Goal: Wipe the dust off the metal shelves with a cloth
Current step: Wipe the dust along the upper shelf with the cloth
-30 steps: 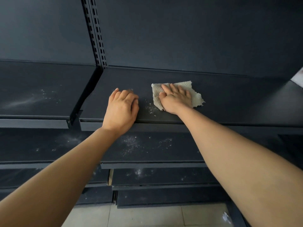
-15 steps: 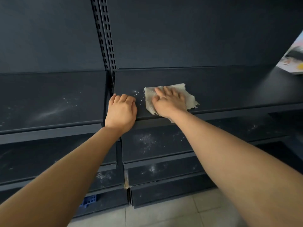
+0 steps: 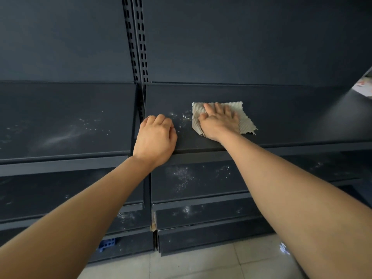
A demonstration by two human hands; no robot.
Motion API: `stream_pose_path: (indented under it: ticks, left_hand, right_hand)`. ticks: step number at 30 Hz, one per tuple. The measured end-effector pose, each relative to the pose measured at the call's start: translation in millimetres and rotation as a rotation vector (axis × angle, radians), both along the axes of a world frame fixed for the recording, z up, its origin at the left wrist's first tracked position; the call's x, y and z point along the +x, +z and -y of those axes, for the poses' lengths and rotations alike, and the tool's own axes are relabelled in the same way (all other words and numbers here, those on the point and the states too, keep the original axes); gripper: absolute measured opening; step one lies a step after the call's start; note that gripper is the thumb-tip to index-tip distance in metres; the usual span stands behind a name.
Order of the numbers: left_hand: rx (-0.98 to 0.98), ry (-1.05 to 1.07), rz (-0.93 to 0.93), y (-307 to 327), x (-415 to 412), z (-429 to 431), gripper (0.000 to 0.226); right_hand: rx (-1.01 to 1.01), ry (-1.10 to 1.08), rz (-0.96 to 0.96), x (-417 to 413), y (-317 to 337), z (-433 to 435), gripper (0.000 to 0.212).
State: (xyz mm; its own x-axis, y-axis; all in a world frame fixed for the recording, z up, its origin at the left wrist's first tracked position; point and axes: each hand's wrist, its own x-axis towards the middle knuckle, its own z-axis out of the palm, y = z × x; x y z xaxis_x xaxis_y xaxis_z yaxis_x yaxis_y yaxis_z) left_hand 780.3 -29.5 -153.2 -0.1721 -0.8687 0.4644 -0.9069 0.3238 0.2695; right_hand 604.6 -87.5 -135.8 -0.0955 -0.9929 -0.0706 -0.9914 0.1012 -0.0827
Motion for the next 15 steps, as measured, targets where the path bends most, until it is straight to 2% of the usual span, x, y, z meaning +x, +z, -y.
stream_pose_path:
  ticks: [15]
  left_hand:
    - [-0.037,0.064,0.058,-3.7,-2.6,1.5,0.032]
  right_hand:
    - [-0.012,0.219,0.039,37.6,1.0,48.7,0.052]
